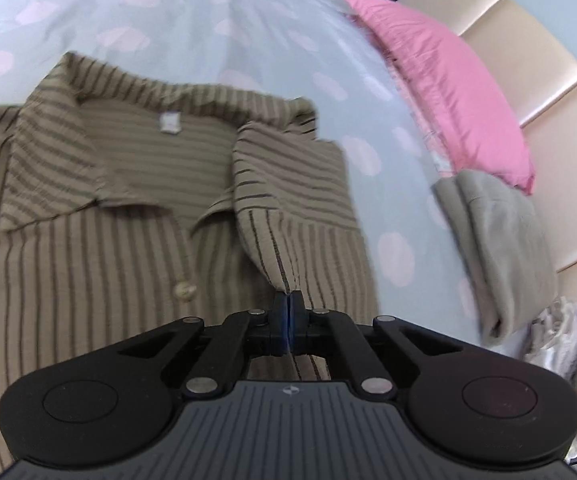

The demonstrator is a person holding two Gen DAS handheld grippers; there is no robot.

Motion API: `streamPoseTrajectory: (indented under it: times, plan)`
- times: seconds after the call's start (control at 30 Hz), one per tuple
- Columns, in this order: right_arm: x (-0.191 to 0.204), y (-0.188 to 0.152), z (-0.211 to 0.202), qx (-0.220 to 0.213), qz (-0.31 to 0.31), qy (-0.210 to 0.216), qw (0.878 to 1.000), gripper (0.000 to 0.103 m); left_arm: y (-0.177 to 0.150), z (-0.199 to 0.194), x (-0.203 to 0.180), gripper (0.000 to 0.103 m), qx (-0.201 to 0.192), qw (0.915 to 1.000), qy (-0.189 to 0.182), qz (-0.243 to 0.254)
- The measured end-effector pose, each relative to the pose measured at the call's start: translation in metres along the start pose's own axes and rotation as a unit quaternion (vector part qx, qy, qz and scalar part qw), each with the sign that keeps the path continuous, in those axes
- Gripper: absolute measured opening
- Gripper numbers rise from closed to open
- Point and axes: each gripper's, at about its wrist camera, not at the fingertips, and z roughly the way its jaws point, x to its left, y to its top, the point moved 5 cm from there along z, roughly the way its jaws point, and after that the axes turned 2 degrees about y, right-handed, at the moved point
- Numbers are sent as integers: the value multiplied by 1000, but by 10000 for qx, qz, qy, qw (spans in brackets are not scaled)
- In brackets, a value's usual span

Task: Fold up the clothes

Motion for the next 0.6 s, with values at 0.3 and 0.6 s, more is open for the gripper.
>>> streamPoseTrajectory:
  times: [0.3, 0.6]
  plan:
    - [4, 4, 30, 311, 84, -243, 9992, 2, -27, -11, 17, 7, 154, 9998, 84, 24]
    - [29, -2, 55, 390, -428, -722, 9957, 3, -98, -90, -2, 18, 433, 9981, 90, 423]
